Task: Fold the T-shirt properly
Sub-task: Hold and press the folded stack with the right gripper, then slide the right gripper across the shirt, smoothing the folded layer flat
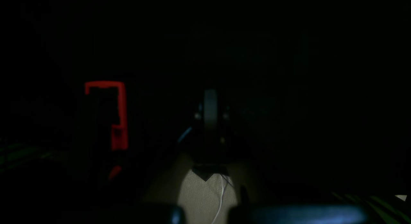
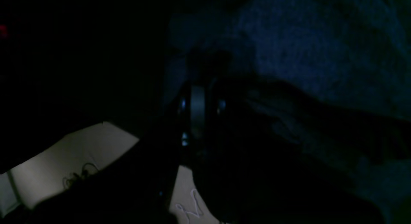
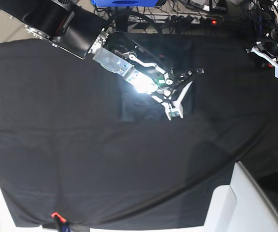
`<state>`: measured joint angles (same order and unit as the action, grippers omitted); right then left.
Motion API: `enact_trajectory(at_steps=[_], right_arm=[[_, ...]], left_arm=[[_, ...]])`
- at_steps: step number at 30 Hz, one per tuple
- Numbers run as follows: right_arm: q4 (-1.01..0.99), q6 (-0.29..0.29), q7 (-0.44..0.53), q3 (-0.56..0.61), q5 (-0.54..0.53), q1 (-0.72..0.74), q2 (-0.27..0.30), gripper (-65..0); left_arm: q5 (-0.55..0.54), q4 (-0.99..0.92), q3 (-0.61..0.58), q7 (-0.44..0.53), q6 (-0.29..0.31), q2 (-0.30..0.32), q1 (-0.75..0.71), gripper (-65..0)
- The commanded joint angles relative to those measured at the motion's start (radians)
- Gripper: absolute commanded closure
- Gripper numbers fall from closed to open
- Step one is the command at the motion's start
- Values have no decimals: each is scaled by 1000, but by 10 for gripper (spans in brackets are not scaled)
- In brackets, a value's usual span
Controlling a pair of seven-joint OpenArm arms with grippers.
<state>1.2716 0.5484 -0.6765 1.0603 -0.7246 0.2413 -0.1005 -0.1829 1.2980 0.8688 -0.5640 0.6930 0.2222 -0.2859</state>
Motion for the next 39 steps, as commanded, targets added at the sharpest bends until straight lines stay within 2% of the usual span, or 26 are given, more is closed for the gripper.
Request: enact_trajectory(at_steps=[1,15,20,23,27,34,39], right_arm=[[23,-9,7,-4,-2,19,-17,-8],[12,-11,-2,-4,-2,19,-18,-21],[-20,-14,-1,-2,-2,19,-20,-170],[-20,-63,-1,-1,-2,19,-20,-207],[-20,-136,-7,-1,-2,19,-20,-209],[-20,-216,-10,1,-2,19,-23,-209],[-14,-278,-2,133,-2,45,-28,-209]], left_arm=[[-7,13,5,20,5,19,-2,0],[-7,13,5,20,5,19,-3,0],[-7,13,5,20,5,19,-2,0],[-7,13,5,20,5,19,-2,0],[-7,13,5,20,5,19,-2,0],[-7,13,5,20,5,21,-2,0],[-7,13,5,20,5,21,-2,0]])
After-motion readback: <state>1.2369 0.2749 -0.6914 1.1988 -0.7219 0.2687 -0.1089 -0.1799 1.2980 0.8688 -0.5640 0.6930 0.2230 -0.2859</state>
